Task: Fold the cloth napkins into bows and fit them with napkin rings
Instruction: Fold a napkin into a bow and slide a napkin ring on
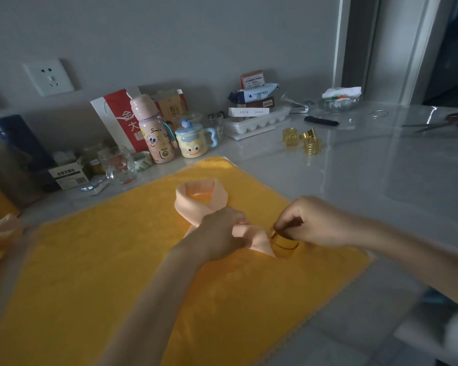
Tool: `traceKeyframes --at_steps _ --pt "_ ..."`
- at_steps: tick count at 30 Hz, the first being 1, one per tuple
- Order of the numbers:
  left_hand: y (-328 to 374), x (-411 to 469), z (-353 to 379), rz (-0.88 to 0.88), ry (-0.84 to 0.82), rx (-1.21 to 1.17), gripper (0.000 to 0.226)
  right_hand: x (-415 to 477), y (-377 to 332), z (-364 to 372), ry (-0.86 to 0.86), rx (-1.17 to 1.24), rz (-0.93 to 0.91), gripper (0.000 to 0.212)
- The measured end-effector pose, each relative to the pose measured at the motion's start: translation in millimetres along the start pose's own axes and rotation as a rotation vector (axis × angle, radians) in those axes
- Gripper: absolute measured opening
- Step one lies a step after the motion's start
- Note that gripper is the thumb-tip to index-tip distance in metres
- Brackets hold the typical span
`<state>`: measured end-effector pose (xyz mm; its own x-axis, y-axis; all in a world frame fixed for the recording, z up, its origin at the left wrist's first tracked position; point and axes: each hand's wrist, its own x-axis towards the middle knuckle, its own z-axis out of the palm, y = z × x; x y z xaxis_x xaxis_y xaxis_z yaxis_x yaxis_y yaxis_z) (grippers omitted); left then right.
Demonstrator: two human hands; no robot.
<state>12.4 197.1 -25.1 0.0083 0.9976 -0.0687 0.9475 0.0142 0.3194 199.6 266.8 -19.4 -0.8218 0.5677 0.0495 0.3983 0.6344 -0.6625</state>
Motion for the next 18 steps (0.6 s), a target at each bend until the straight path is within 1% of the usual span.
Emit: traceKeyframes --at_steps 2,3,4,7,8,10,12,13,15,17,18 --pt "2 0 2 -0.001 0.059 0.042 0.029 3 -6 -3 -0.031 -0.154 -0.005 0.044" --pt "3 0 4 -0.004 0.091 0.068 0.026 5 -7 -4 -0.039 -0.252 0.003 0.052" --pt "4 1 6 -0.008 0.116 0.089 0.025 6 -6 -5 -0.042 -0.340 0.007 0.049" --pt "4 0 9 -0.028 0.169 0.078 0.022 5 1 -5 -0.007 -0.478 -0.052 0.016" --pt "3 -1 9 -0.033 0.178 0.056 0.021 4 6 -4 0.012 -0.500 -0.091 0.012" --pt "2 -1 9 -0.041 0.185 0.004 0.021 5 22 -2 0.052 -0.530 -0.195 0.013" --pt "1 -1 8 -0.038 0.185 -0.021 0.020 9 36 0 0.085 -0.535 -0.261 0.013" --pt "1 0 8 -0.039 0.183 -0.022 0.019 11 41 0 0.097 -0.513 -0.255 0.016" --pt "2 0 8 -0.042 0.177 -0.023 0.018 14 47 0 0.102 -0.388 -0.219 0.018" --pt "2 -1 7 -0.049 0.162 -0.058 0.014 18 50 3 0.148 -0.251 -0.200 0.014" --pt "2 -2 7 -0.049 0.159 -0.092 0.013 18 49 5 0.169 -0.144 -0.167 0.016"
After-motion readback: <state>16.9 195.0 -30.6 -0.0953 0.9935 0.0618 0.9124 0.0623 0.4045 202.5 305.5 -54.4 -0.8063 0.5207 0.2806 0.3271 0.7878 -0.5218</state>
